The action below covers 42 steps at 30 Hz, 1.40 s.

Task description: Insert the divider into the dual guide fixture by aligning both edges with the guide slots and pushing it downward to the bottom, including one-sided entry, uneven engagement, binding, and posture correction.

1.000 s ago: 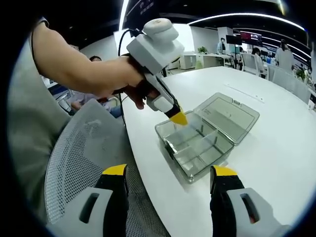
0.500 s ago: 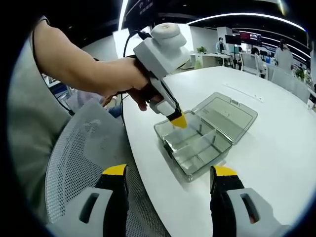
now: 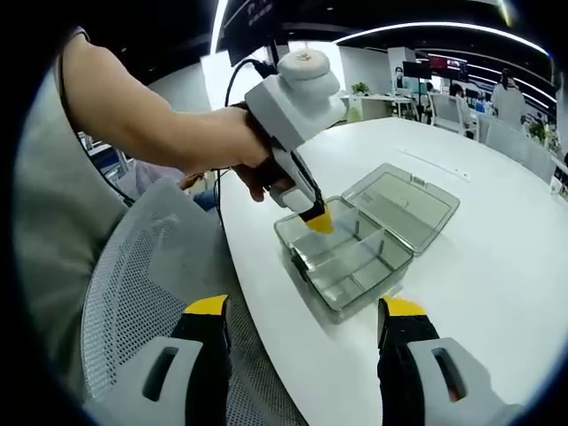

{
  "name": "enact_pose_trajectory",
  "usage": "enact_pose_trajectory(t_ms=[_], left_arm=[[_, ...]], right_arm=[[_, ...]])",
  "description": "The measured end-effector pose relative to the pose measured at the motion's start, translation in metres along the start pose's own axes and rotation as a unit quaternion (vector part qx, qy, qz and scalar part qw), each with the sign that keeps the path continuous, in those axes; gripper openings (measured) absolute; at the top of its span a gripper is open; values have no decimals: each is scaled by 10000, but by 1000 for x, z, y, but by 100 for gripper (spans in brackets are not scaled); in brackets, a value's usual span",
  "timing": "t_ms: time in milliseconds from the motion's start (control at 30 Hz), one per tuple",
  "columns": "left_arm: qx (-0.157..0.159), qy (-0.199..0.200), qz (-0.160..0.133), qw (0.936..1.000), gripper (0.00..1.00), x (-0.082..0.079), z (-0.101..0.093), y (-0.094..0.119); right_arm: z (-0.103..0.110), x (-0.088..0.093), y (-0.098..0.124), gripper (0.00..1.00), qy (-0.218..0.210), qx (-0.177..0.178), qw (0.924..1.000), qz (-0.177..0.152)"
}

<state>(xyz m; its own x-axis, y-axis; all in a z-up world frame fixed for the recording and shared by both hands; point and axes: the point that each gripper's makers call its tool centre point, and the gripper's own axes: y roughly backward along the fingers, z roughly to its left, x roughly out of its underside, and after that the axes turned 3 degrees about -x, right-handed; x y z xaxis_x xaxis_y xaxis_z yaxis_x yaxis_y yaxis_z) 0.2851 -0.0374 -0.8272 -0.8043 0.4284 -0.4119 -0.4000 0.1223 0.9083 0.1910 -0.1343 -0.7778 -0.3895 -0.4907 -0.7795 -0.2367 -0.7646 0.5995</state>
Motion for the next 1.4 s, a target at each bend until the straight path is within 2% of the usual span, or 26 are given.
enact_pose_trajectory(t_ms=[400,767,967,1067,1267,1400], left_arm=[[69,20,22,10000,0,2,-1,-3],[306,25,-66,9995,1,1,-3,-3],[616,401,-225,9970,3,1,-2,-3],[634,367,-318,9968,4,0,-1,-1],[742,575,-548,9941,10,-10,1,5],[827,779,-609,9917,8,-12,3,8]], right_arm=[[-1,-1,-1,65,3,-5,10000,-6],[0,-3,-1,65,20,-18,10000,-19],[0,-4,0,65,31,-18,10000,-10],[-1,-3,1,65,41,-12,10000,8],[0,-4,0,65,58,-26,10000,23],[0,-5,-1,65,74,-21,10000,35]])
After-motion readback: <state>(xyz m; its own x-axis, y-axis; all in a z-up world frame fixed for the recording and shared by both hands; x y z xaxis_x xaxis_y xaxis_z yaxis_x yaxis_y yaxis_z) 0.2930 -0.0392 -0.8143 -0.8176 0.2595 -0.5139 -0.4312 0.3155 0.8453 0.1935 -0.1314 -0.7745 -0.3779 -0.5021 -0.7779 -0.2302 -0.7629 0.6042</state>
